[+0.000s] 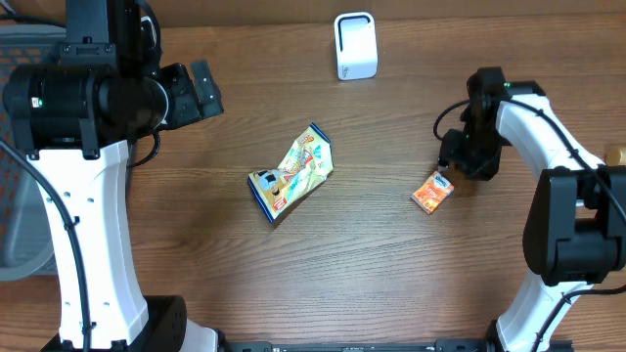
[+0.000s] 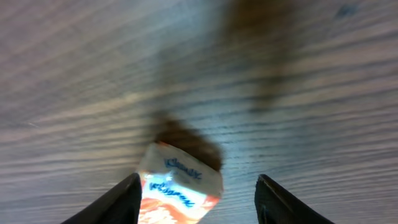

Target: Scan the item barcode

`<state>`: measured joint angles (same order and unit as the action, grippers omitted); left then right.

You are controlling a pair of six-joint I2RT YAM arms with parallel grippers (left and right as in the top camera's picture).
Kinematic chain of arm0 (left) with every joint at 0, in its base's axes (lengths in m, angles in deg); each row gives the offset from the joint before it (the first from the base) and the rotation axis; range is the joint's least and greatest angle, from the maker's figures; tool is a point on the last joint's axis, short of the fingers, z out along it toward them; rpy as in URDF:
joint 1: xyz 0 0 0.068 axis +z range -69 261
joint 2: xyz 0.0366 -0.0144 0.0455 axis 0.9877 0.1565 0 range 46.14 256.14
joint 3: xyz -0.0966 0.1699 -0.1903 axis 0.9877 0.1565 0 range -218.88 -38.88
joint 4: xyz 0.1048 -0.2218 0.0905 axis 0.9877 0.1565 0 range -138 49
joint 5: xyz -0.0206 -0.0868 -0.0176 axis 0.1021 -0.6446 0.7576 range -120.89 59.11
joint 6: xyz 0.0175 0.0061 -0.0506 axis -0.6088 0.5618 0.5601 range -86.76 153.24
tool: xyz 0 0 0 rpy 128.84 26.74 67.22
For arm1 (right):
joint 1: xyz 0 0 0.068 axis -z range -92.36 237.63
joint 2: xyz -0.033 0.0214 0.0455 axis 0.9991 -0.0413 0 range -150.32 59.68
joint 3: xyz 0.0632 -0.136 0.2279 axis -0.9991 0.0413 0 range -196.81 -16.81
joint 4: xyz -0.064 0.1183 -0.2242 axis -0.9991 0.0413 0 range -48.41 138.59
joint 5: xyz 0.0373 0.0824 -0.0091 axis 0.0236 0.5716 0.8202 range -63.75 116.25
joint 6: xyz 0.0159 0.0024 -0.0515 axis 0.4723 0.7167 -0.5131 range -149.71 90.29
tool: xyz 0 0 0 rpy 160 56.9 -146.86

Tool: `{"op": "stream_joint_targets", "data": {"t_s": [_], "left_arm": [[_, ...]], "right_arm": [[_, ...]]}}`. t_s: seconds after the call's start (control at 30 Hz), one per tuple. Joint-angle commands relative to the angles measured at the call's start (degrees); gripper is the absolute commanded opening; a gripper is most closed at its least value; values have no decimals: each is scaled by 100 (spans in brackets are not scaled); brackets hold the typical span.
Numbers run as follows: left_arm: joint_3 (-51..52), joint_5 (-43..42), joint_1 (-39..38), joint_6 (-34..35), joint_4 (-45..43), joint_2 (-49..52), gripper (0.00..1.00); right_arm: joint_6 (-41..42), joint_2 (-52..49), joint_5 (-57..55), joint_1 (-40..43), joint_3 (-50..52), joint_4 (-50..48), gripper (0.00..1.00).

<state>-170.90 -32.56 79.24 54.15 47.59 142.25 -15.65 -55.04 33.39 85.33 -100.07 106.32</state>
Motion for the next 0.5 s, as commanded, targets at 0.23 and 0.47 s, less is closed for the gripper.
{"op": "stream_joint_targets", "data": {"t_s": [0.23, 0.47], "left_arm": [[-4, 20, 24, 55, -17, -76, 100], [-4, 20, 24, 55, -17, -76, 100]], "right_arm": [[-708, 15, 861, -9, 560, -251, 54], [-682, 15, 896, -9, 800, -308, 15]]}}
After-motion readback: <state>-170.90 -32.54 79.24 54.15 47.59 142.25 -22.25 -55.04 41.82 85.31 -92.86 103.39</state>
